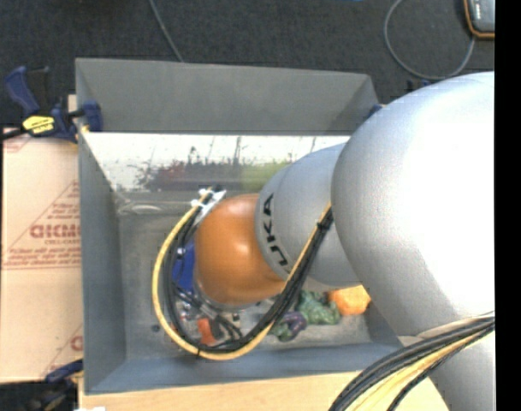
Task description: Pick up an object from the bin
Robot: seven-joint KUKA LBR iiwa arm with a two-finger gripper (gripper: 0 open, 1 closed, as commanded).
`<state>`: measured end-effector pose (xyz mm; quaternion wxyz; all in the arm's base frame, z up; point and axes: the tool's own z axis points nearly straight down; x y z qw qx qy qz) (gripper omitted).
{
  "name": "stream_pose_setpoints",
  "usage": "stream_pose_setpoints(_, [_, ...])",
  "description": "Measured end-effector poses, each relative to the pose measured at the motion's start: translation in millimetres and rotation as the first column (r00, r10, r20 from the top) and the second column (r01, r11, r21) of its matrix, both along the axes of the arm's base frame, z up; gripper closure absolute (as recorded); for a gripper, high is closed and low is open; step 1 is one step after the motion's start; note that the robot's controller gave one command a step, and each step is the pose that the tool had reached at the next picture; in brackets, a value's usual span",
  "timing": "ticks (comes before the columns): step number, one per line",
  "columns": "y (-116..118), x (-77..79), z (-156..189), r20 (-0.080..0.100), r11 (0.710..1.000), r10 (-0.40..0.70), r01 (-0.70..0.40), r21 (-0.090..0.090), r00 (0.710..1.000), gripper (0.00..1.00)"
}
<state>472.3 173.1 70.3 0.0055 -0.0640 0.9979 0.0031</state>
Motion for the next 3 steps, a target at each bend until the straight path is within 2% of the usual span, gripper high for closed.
stream_pose_setpoints(1, [-1.1,-2.8,13.3,-0.009,1.000,0.000,0.000,-0.003,1.000,1.00])
stream_pose_setpoints(2, [-0.3,0.6,58.8,0.003,1.000,-0.001,0.001,0.000,1.000,1.00])
stream_pose_setpoints(3, [-0.3,0.6,73.2,0.003,1.000,-0.002,0.002,0.000,1.000,1.00])
